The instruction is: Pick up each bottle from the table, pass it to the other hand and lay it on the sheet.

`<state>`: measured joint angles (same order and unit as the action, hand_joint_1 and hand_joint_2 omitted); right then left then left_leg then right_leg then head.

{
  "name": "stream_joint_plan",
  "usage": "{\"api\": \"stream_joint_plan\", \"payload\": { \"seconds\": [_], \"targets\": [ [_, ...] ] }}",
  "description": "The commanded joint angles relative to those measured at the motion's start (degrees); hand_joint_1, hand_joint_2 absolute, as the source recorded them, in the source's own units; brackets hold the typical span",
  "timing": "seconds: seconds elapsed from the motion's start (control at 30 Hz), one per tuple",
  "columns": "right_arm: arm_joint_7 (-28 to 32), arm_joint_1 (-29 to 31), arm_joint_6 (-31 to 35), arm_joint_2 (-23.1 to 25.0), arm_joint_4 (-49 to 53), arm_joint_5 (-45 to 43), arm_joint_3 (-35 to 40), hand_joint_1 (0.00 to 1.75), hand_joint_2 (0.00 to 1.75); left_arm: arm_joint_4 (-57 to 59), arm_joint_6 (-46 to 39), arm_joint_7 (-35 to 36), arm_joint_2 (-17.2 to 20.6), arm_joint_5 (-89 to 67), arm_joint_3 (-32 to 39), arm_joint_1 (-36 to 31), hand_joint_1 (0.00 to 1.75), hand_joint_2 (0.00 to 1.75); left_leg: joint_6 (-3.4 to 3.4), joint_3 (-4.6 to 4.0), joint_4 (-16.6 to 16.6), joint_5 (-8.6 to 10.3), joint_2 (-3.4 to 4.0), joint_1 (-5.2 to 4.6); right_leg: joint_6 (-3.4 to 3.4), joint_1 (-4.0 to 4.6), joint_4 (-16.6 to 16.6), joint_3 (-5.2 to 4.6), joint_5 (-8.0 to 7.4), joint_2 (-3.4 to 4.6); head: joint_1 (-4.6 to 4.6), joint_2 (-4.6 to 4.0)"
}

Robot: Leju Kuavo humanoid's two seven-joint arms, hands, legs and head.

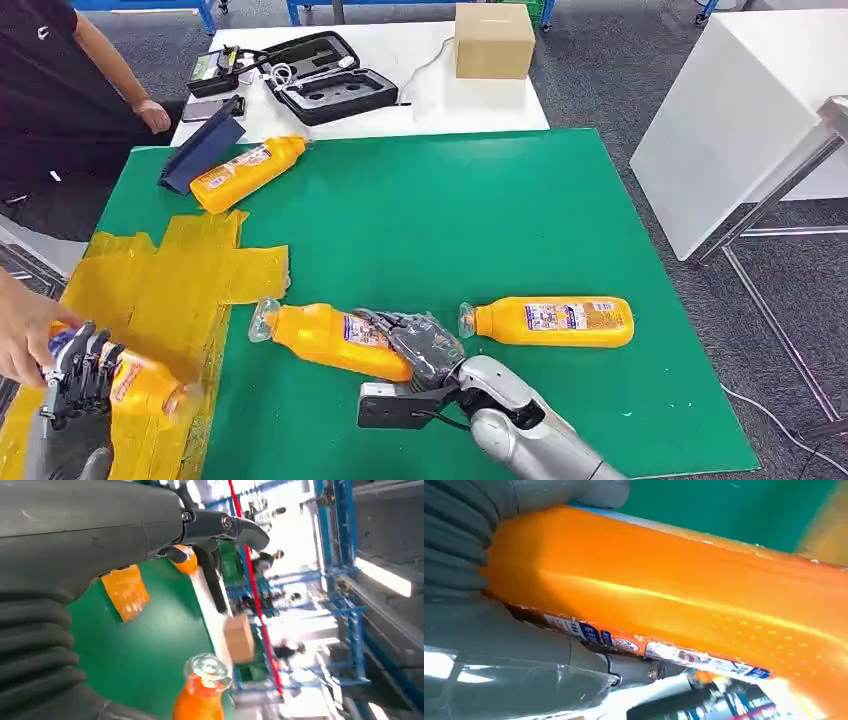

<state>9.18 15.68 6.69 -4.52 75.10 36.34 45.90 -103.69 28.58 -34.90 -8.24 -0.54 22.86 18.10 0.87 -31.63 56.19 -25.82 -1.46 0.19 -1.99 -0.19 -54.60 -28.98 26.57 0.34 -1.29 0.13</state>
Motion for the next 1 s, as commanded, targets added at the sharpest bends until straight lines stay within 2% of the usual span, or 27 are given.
{"api": "stream_joint_plan", "payload": {
  "seconds": [0.03,0.23,0.47,0.63,0.9,1.0],
  "targets": [
    [2.53,-4.15,0.64,1.41,12.35,-3.23,-8.59,1.75,1.75,-2.95,10.92,4.91,-7.50,9.87,1.91,2.42,0.00,1.75,0.01,-0.01,0.17,-0.17,0.25,0.03,-0.02,0.05,-0.07,0.03,0.10,0.07,0.00,0.00],
    [4.60,-4.11,0.75,4.69,11.32,-3.84,-7.67,1.75,1.75,-1.55,9.62,9.43,-6.06,15.38,-2.23,2.17,0.00,1.75,-0.04,0.00,0.05,-0.08,0.16,0.02,0.02,0.06,0.04,0.04,0.04,-0.01,0.00,0.00],
    [6.45,-3.13,2.20,9.16,10.22,-3.74,-2.63,1.75,1.75,0.66,7.24,9.83,-4.13,16.60,-7.51,1.71,0.00,1.75,-0.05,0.00,-0.02,-0.04,0.17,0.00,0.04,0.03,0.04,-0.02,0.01,0.03,0.00,0.00],
    [5.47,-0.92,1.36,12.11,5.92,-3.45,3.50,1.75,1.75,2.58,4.06,9.16,-1.73,16.73,-12.77,0.81,0.00,1.75,-0.04,0.05,-0.06,-0.03,0.17,0.02,0.03,0.03,0.04,0.01,0.02,0.04,0.00,0.00],
    [5.29,-0.73,1.66,12.07,5.43,-3.60,3.86,1.75,1.75,2.78,3.51,8.80,-1.11,17.07,-13.24,0.73,0.00,1.75,-0.02,-0.03,-0.07,0.00,0.12,0.02,0.03,0.06,0.07,-0.04,0.00,0.02,0.00,0.00],
    [5.57,-0.69,0.53,12.95,4.10,-3.30,6.14,1.75,1.75,3.46,2.92,8.80,-0.62,17.76,-13.77,0.35,0.00,1.75,-0.03,0.00,-0.07,-0.01,0.14,0.03,0.04,0.07,0.08,0.00,0.01,0.01,0.02,0.00]
  ]
}}
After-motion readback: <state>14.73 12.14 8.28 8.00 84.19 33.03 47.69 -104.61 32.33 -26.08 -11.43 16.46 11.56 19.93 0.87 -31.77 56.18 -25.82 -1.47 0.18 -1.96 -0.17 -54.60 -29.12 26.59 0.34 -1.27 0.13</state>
